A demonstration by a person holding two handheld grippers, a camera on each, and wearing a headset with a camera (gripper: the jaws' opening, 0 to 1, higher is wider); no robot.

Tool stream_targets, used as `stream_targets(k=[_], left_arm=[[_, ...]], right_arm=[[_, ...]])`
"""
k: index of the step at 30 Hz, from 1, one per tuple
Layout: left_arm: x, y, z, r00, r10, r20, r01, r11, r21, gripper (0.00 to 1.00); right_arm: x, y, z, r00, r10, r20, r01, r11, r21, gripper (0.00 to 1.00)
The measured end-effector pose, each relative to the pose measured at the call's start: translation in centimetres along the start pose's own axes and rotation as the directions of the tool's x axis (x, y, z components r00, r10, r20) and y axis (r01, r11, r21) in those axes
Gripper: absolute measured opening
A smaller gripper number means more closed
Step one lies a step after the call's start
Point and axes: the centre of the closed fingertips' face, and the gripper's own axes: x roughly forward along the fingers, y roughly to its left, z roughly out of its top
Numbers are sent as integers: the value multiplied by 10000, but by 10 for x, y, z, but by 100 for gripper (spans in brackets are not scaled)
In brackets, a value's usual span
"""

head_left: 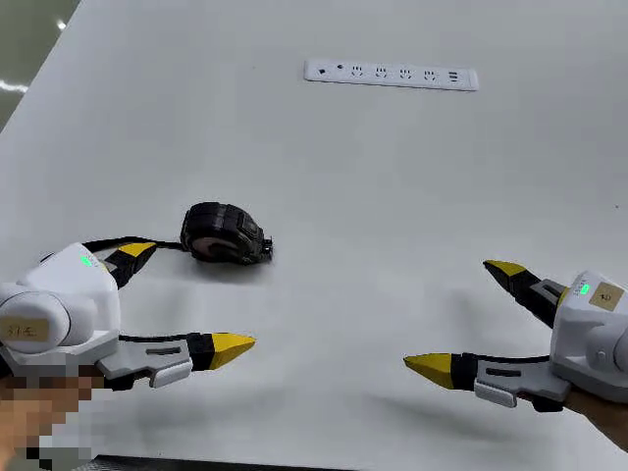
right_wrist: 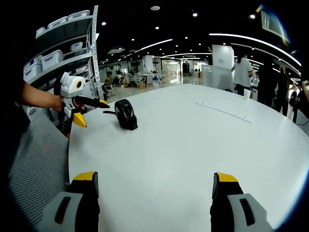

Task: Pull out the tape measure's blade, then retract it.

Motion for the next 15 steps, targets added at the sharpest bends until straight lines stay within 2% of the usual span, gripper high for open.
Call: stream_targets(k=[6, 15], left_arm=[[-1, 1, 2, 10000, -40, 80, 41, 9999, -140, 99], [-1, -2, 3, 9998, -200, 77, 199, 9998, 88, 99]], right_arm=[[-1, 0, -1, 10000, -29, -35, 29, 10000, 70, 99], [-1, 0, -1, 10000, -34, 0, 34, 9999, 139, 99]])
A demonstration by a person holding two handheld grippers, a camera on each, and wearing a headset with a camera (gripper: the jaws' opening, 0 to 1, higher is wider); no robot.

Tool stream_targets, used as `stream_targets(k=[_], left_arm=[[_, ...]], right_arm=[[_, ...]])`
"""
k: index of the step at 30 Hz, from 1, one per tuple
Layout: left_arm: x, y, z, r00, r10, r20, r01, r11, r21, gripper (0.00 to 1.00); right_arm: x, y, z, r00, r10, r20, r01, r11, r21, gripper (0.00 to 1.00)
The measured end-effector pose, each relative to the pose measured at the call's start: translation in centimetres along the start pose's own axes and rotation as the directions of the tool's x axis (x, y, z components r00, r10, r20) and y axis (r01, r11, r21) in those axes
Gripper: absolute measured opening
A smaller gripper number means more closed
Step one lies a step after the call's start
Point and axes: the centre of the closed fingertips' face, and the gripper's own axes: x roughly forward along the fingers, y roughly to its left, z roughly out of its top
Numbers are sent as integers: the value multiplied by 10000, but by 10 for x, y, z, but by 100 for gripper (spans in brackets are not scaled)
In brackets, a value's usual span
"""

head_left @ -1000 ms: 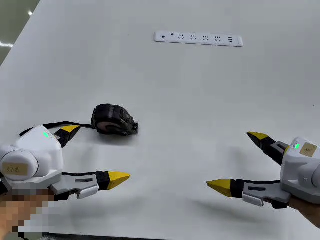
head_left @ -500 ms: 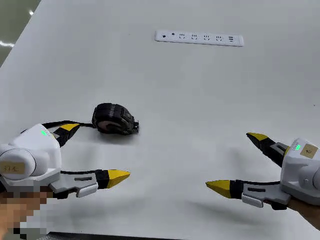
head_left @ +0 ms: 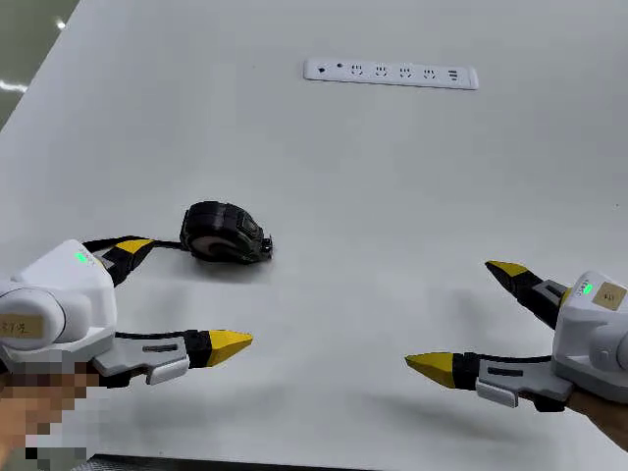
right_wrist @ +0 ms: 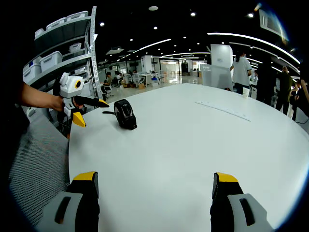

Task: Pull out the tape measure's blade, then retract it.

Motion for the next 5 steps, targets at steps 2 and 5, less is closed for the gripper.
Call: stream_targets(k=[2, 5], left_arm=[[0, 0, 0, 10000, 4, 33, -4, 10000, 13, 99], [0, -1, 0, 10000, -26, 1, 26, 10000, 48, 99]], right_arm=[[0, 0, 0, 10000, -15, -14, 15, 10000, -3, 99], [-1, 0, 0, 10000, -7, -6, 7, 10000, -11, 99]])
